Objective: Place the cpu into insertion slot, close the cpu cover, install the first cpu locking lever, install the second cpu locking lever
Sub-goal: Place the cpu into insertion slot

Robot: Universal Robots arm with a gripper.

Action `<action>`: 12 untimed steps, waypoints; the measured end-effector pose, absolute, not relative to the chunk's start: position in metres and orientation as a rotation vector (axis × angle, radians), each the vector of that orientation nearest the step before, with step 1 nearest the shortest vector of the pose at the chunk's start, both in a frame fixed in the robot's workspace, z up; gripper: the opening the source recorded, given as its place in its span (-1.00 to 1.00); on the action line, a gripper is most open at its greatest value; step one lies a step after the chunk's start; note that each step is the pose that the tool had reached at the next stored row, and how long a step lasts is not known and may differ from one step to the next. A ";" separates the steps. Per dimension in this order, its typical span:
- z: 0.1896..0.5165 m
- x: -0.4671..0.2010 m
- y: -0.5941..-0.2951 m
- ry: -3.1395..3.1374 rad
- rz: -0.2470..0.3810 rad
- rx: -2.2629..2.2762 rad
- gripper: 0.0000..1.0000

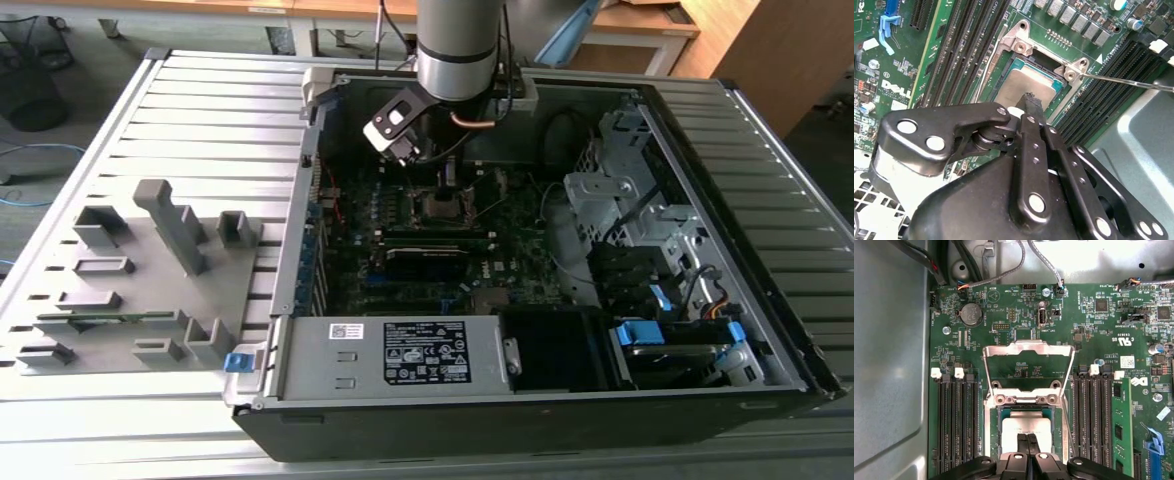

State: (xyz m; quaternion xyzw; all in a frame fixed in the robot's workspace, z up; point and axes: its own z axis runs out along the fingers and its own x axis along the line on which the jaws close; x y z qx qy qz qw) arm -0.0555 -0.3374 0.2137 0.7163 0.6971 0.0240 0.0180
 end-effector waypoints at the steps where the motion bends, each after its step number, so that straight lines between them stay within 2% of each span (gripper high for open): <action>1: 0.213 -0.055 -0.337 2.165 0.074 2.225 -0.79; 12: 0.207 -0.055 -0.337 2.165 0.075 2.225 -0.79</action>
